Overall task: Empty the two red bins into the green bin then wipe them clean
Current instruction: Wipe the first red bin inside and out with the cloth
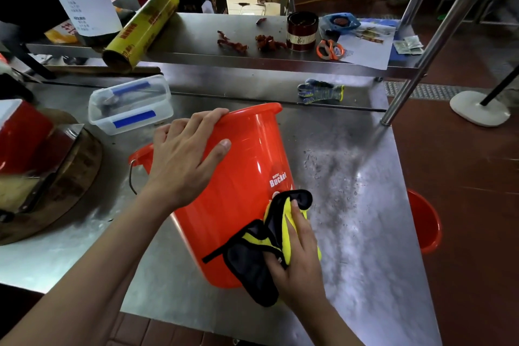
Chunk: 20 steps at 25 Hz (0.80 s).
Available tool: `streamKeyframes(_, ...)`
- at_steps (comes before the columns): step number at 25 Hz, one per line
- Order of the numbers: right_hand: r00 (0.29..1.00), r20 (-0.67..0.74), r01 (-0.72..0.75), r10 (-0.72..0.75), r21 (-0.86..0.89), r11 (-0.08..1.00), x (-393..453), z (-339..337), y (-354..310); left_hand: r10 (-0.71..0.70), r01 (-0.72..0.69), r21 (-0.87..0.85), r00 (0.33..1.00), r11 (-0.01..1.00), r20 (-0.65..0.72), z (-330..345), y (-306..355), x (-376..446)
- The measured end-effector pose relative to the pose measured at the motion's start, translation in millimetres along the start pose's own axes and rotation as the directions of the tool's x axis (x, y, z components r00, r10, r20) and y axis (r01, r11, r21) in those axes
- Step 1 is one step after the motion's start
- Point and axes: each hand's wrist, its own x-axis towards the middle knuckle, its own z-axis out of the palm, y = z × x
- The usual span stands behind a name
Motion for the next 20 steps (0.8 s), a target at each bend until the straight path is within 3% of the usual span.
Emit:
streamKeyframes(12,0.999,0.005,0.034,-0.034,-0.009,0.999,127,13,-67,0.015,-0.015,-0.034,1.000,0.999,-0.025,-4,-3,-10)
streamKeyframes(17,0.997,0.008,0.073,-0.073,-0.023,0.997,120,12,-59,0.003,-0.004,-0.057,1.000,0.998,-0.021,-6,-10,-14)
streamKeyframes(20,0.998,0.055,0.020,-0.020,-0.001,1.000,88,8,-42,-0.036,0.034,-0.075,0.999,0.997,-0.025,-8,-24,-17)
